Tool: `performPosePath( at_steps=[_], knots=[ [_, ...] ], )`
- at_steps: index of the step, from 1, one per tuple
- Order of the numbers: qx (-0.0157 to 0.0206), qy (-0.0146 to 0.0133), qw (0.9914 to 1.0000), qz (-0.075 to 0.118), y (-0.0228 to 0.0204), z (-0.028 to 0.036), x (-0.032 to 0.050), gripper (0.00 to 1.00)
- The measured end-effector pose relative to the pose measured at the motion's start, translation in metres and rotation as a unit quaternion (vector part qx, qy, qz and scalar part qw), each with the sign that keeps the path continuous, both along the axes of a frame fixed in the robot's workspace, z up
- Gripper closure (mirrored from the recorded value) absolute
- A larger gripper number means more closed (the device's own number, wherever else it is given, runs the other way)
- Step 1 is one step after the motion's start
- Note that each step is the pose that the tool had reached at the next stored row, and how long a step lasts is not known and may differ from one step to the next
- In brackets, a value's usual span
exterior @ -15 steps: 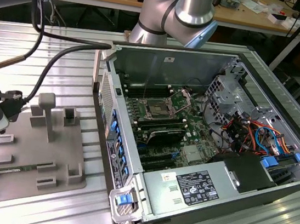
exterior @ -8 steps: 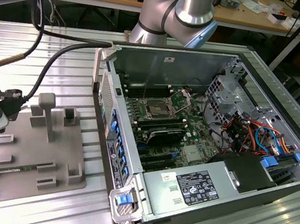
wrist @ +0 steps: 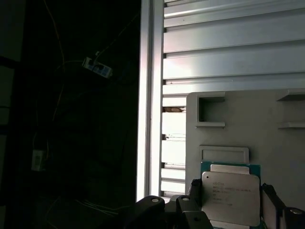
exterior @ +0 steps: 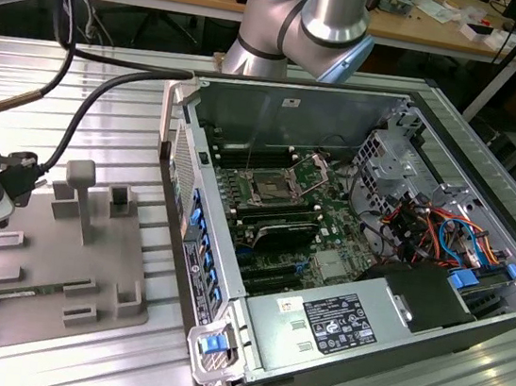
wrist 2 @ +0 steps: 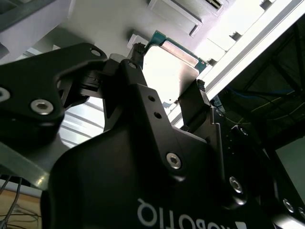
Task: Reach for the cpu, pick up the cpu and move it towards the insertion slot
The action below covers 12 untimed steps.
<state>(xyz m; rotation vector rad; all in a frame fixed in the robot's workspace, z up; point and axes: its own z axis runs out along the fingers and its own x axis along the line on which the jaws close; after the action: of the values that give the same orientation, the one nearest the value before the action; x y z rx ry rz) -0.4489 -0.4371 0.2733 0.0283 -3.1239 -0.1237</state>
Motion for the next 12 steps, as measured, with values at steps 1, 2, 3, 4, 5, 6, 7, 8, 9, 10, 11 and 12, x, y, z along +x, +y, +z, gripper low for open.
performPosePath(
  at_steps=[1, 2, 3, 4, 5, 6, 7, 8, 9, 10, 11, 12],
  knots=[
    [0.0, 0.0, 1.0, 0.0, 0.0, 0.0005, 0.0, 0.45],
    [0.0, 0.0, 1.0, 0.0, 0.0, 0.0009, 0.0, 0.45],
    [0.0, 0.0, 1.0, 0.0, 0.0, 0.0016, 0.0, 0.45],
    [0.0, 0.0, 1.0, 0.0, 0.0, 0.0025, 0.0, 0.45],
    [0.0, -0.0001, 1.0, 0.0, 0.0, 0.0031, 0.0, 0.45],
    [0.0, 0.0, 1.0, 0.0, 0.0, 0.0036, 0.0, 0.45],
    [0.0, 0.0, 1.0, 0.0, 0.0, 0.004, 0.0, 0.45],
    [0.0, 0.0, 1.0, 0.0, 0.0, 0.0045, 0.0, 0.45],
    [0.0, 0.0, 1.0, 0.0, 0.0, 0.0048, 0.0, 0.45],
    [0.0, 0.0, 1.0, 0.0, 0.0, 0.0052, 0.0, 0.45],
    [0.0, 0.0, 1.0, 0.0, 0.0, 0.0056, 0.0, 0.45],
    [0.0, 0.0, 1.0, 0.0, 0.0, 0.0059, 0.0, 0.45]
  ],
)
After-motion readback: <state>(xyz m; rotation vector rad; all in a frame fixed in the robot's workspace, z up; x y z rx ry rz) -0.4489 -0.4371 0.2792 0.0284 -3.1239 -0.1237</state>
